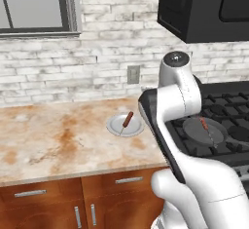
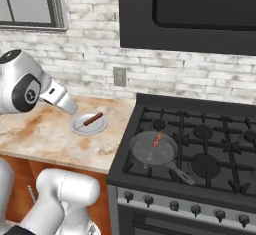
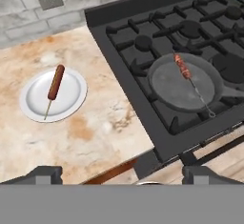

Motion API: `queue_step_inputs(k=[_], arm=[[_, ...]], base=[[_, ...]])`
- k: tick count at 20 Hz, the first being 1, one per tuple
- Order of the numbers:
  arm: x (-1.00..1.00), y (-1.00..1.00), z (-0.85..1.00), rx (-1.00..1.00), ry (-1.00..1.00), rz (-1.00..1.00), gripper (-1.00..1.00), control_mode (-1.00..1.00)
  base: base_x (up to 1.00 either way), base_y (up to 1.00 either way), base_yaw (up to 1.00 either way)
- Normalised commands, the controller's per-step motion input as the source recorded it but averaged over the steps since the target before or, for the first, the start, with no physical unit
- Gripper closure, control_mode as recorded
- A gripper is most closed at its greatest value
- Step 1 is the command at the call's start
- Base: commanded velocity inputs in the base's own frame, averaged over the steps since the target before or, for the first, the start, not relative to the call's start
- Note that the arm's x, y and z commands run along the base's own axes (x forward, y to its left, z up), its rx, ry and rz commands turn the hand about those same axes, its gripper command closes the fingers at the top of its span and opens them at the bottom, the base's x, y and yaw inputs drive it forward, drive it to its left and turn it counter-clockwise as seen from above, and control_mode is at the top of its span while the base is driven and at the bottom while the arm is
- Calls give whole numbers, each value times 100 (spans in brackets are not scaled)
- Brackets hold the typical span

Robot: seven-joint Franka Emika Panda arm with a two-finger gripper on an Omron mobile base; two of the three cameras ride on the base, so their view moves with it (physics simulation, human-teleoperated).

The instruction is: Place the cold items (banana and broccoli) from the fridge in one tupperware on the dining counter. Place the warm items (kebab skewer and hot dog) in the stove area in another tupperware.

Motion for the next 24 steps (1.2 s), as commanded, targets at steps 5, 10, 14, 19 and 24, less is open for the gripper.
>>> queue_step_inputs(k=[5,10,14,19,24], arm=[[59,7,-51,2,4,0,-100,-100],[59,12,-44,0,3,-3,-100,-100],[59,13,-47,0,4,-1,-100,-100],[62,15,-38,0,9,0,-100,-100],[56,11,-35,0,3,0,-100,-100]], base=[[0,0,0],[0,0,0],[0,0,0],[0,0,0],[0,0,0]])
